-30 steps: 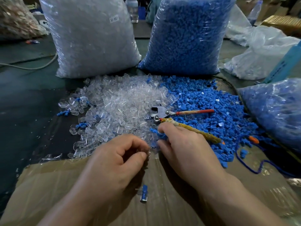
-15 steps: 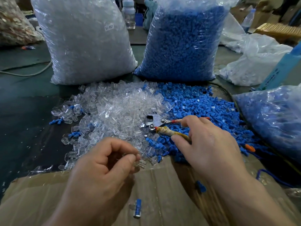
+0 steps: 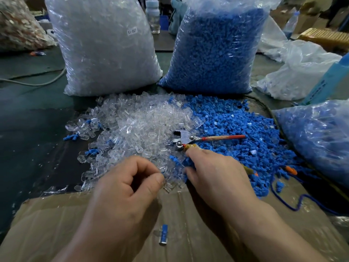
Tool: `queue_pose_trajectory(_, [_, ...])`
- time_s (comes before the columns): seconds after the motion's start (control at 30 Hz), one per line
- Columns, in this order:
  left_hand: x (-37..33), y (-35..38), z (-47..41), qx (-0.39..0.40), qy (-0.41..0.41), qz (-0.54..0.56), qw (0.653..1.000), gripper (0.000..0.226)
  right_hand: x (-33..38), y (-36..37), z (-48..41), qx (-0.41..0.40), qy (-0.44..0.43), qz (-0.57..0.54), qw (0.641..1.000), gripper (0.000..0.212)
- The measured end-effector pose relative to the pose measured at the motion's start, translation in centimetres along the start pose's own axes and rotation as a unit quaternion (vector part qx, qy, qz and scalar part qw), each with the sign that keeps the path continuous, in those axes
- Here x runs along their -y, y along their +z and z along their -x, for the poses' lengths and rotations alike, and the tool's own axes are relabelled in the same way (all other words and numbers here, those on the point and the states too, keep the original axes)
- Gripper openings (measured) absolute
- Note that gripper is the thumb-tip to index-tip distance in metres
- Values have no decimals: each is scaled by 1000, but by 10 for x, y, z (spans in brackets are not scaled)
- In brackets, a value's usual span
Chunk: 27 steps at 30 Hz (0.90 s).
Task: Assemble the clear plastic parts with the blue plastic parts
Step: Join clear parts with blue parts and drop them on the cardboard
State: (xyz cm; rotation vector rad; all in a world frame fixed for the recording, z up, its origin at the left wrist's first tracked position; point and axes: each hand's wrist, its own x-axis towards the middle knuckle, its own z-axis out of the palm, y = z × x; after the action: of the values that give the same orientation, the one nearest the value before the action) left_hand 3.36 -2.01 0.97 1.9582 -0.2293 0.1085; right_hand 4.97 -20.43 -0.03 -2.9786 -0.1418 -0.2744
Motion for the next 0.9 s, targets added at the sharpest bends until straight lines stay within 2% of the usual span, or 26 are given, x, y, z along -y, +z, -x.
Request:
queue_pose_trajectory(0.13, [1, 1, -1, -8, -43, 44, 998, 25, -4, 3, -1, -15, -4, -47, 999, 14])
queue_pose_trajectory(0.3, [-2, 2, -2, -5, -36, 64, 997, 20, -5, 0, 1, -52, -4, -74, 996, 13])
queue_pose_trajectory(0.4, [0, 5, -3, -19, -54, 148, 987, 12, -3, -9, 5, -82, 14, -177, 981, 14])
queue_pose_trajectory(0.47, [2, 7, -5, -21, -84, 226, 970, 6, 0, -13, 8, -65, 36, -276, 958, 14])
queue_pose_trajectory(0.5, [5, 8, -6, -19, -89, 248, 965, 8, 4, -15, 10, -39, 55, -356, 932, 14])
queue_pose_trajectory(0.53, [8, 8, -7, -18, -89, 262, 961, 11, 8, -17, 11, 0, 86, -464, 882, 13])
queue_pose_trajectory(0.6, [12, 8, -8, -16, -83, 282, 956, 19, 13, -19, 10, 92, 144, -683, 711, 9])
queue_pose_trajectory(0.63, [13, 8, -8, -13, -80, 285, 955, 21, 15, -21, 10, 121, 156, -747, 635, 9])
queue_pose_trajectory(0.67, [13, 7, -8, -10, -81, 283, 956, 22, 15, -21, 10, 134, 161, -781, 589, 10])
queue_pose_trajectory(0.73, [13, 6, -7, 0, -92, 281, 955, 20, 14, -23, 10, 137, 161, -812, 545, 13])
queue_pose_trajectory(0.8, [12, 7, -7, 5, -105, 282, 954, 19, 12, -23, 9, 131, 158, -830, 518, 18])
queue_pose_trajectory(0.87, [10, 7, -7, 6, -108, 282, 953, 18, 13, -21, 9, 123, 157, -828, 524, 18])
queue_pose_trajectory(0.9, [9, 7, -7, 6, -110, 282, 953, 18, 14, -19, 10, 120, 155, -814, 547, 16])
